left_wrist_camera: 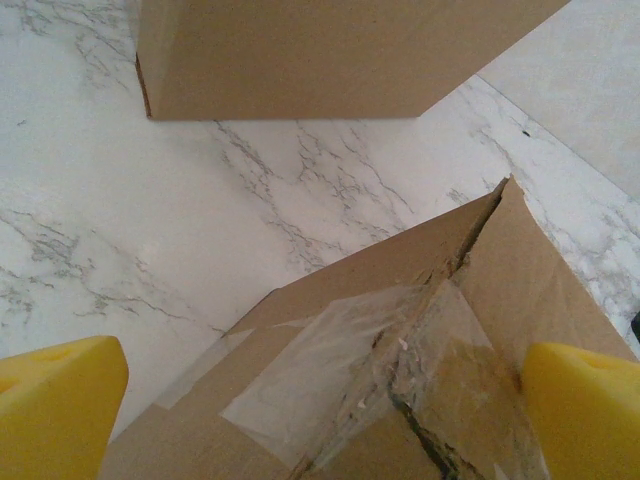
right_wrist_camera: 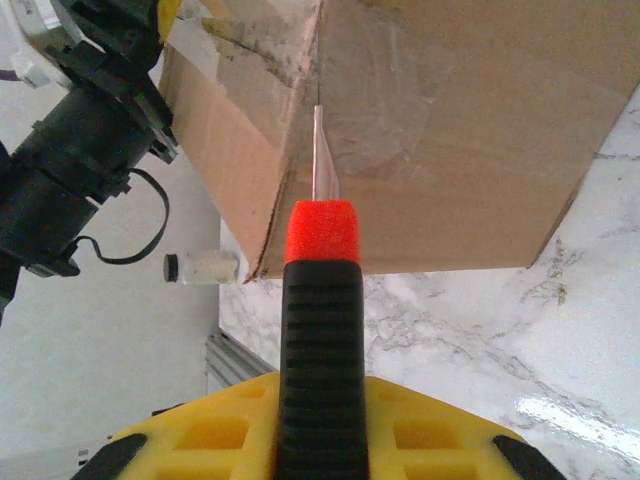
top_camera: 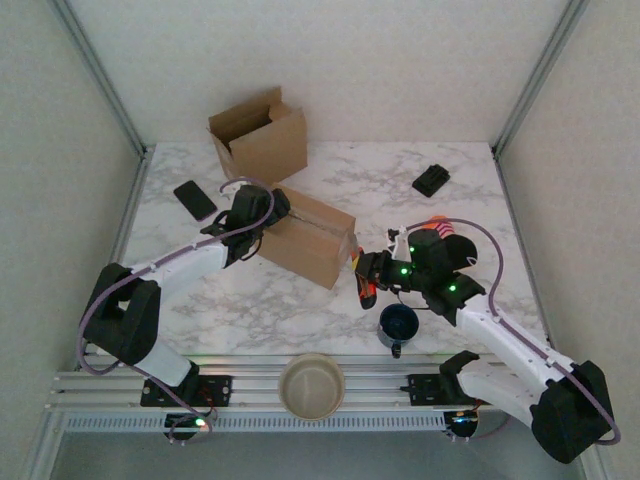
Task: Unpack the express box
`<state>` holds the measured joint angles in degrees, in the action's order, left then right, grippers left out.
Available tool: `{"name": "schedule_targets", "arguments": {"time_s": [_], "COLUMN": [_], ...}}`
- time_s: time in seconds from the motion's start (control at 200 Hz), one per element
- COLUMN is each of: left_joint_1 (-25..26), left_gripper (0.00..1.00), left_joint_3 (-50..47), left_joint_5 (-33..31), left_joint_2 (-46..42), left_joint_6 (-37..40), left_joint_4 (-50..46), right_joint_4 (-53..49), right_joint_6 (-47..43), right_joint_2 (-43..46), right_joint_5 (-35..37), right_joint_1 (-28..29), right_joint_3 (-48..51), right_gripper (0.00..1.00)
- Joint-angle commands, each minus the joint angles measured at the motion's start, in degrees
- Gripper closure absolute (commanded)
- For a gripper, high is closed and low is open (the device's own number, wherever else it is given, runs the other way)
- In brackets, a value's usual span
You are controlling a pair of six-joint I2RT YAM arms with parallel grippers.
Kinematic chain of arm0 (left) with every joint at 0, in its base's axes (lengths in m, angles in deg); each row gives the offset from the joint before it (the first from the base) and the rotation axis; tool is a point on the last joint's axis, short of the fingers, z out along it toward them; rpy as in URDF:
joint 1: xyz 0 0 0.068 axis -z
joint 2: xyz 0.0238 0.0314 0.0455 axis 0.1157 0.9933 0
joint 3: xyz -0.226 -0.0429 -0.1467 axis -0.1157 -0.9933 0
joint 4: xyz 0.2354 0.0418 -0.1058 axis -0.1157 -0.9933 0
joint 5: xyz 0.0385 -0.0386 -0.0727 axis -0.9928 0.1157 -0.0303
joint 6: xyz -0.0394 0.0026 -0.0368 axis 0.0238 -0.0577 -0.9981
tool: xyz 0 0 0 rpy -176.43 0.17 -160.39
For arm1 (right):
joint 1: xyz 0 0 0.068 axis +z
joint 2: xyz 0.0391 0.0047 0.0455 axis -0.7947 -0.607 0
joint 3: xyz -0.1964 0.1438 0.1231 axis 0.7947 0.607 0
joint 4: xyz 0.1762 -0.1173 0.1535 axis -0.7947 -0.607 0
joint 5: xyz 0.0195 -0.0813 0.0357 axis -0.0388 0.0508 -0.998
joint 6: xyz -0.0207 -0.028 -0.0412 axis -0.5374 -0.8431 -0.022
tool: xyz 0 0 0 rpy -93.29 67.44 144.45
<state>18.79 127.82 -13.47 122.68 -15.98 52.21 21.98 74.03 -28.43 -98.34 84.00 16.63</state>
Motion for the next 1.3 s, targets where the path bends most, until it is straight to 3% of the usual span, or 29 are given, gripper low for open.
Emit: {"name": "schedule_targets", "arguments": {"time_s": [0.0,1.292], "left_joint_1": [0.3,0.3], "left_gripper": [0.0,0.0], "left_joint_3": [-1.0,-1.1], "left_joint_5": [-1.7,-1.8], "left_joint_2": [0.8,1.3], "left_joint_6": [-0.9,-0.9], "left_joint_4": [-5.4,-5.5], "right_joint_4": [3.0,8.1], "right_joint_6": [0.8,2.0], "right_joint_2": [-0.5,-2.8], "right_joint_5": [0.1,-2.5], "right_joint_1": [-0.2,-0.2], "right_joint_3": [0.5,1.3], "right_gripper": [1.0,1.0]}}
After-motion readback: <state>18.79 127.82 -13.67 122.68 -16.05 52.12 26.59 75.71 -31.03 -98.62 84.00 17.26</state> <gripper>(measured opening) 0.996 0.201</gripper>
